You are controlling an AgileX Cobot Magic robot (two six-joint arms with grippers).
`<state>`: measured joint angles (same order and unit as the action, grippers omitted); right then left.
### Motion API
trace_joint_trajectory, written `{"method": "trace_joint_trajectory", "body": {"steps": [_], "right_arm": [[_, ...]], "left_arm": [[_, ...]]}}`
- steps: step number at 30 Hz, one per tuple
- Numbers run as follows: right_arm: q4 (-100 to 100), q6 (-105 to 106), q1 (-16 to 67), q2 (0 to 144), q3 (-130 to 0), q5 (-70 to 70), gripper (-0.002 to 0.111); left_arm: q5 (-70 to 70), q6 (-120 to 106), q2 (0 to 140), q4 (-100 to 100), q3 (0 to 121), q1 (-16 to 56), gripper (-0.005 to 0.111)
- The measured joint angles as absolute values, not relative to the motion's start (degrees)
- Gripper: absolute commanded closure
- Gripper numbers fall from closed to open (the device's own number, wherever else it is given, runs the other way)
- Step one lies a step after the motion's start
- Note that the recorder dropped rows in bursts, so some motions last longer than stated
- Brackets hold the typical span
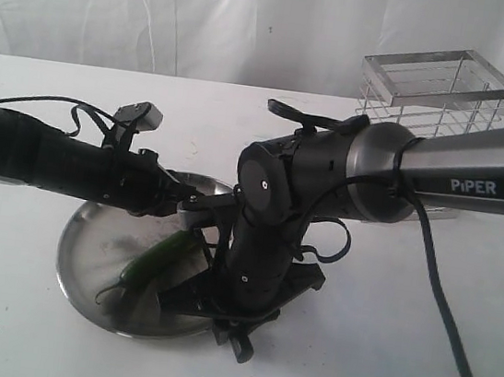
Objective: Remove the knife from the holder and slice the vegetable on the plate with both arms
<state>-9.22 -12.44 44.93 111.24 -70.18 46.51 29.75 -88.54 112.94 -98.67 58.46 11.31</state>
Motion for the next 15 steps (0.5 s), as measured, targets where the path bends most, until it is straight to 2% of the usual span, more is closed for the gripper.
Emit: {"method": "trace_joint_trajectory", "body": {"steps": [15], "right_arm": [[-9.1, -12.3, 44.9, 111.2, -70.2, 46.4, 0.108]], "left_arm": [[27.0, -89.5, 113.0, -98.7, 59.0, 11.3, 0.107]]}}
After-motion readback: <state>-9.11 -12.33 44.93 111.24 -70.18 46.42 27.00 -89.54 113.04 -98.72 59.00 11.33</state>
